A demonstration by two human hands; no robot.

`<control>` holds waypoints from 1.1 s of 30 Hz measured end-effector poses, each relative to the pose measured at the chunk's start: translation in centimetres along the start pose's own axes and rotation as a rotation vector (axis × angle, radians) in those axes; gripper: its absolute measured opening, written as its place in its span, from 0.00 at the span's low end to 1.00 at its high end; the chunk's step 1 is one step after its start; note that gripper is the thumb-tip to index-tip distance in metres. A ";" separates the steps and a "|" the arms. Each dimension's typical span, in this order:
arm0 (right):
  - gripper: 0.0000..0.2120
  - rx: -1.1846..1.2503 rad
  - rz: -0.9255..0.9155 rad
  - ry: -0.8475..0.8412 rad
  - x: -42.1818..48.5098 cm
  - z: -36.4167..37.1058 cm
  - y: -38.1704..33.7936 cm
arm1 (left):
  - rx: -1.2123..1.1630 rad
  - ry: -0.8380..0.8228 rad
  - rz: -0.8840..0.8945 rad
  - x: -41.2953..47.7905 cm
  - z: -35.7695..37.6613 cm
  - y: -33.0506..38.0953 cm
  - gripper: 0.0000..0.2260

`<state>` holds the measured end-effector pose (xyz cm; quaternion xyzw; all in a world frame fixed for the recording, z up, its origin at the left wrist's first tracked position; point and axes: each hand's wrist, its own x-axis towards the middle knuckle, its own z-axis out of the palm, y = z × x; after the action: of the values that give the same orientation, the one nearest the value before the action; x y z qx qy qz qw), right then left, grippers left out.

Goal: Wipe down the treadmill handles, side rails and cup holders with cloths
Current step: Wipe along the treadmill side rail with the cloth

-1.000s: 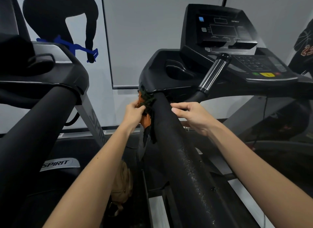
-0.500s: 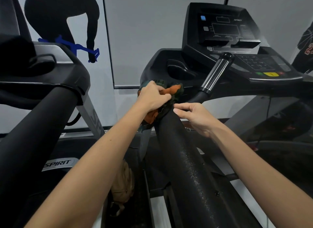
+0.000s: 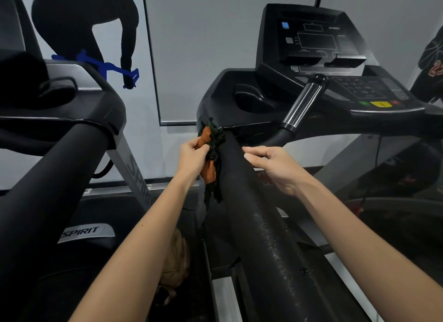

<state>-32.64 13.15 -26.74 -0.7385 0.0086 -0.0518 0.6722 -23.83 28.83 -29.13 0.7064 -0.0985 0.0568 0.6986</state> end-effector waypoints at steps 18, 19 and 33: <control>0.17 0.059 0.040 -0.051 0.1 -0.4 -0.1 | 0.579 -0.100 0.242 1.3 1.6 3.6 0.08; 0.16 0.063 0.043 -0.049 0.1 -0.4 -0.1 | 0.473 -0.088 0.210 1.1 1.3 3.1 0.10; 0.16 0.088 0.042 -0.048 -0.1 -0.2 -0.2 | 0.056 -0.077 -0.019 -0.1 0.2 1.1 0.07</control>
<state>-32.78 12.93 -26.55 -0.7089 0.0058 -0.0202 0.7050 -24.14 28.59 -28.07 0.7283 -0.1168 0.0257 0.6747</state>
